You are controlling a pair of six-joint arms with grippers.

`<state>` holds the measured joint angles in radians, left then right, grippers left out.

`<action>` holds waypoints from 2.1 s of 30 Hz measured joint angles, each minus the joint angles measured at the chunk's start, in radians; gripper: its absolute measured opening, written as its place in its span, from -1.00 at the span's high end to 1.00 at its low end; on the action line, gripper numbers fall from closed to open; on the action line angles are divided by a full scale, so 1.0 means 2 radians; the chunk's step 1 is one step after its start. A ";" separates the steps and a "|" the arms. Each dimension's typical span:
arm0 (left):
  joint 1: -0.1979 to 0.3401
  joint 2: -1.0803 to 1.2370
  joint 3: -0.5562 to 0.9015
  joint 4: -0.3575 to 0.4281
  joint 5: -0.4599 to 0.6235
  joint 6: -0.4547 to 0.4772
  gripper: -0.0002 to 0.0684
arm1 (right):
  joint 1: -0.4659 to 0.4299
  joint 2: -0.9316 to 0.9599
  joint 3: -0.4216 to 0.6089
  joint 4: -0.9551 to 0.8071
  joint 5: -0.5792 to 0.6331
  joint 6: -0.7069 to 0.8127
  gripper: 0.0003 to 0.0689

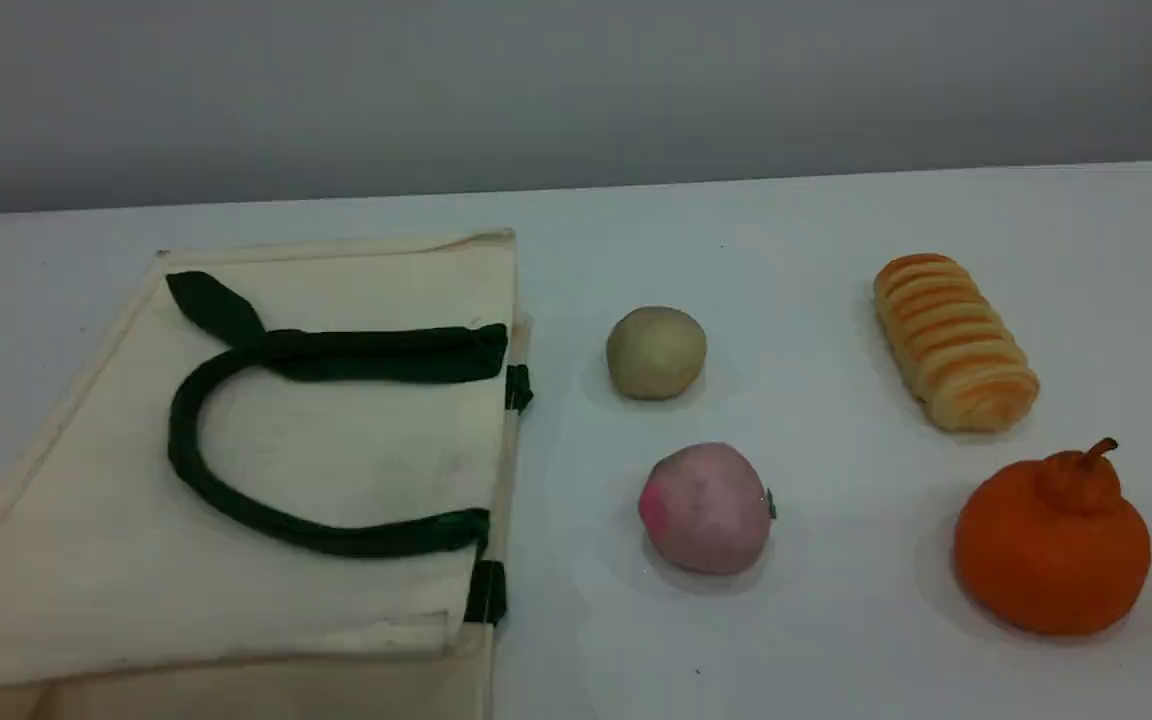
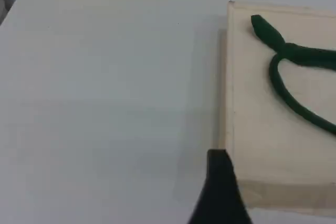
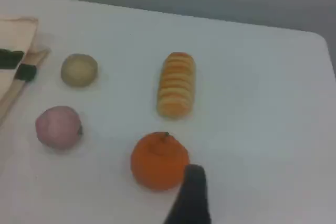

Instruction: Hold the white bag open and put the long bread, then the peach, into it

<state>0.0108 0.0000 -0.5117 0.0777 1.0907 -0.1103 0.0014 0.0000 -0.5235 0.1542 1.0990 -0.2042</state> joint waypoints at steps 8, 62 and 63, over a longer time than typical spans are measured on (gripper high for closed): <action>0.000 0.000 0.000 0.000 0.000 0.000 -0.38 | 0.000 0.000 0.000 0.000 0.000 0.000 -0.70; -0.027 0.508 -0.249 -0.001 -0.044 -0.013 -0.38 | 0.050 0.441 -0.279 0.011 -0.079 0.063 -0.70; -0.027 0.528 -0.251 -0.001 -0.046 -0.013 -0.38 | 0.050 0.457 -0.288 0.011 -0.079 0.063 -0.70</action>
<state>-0.0432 1.0557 -1.0131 0.0761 0.9985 -0.1360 0.1016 0.9135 -1.0996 0.1770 0.9410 -0.0792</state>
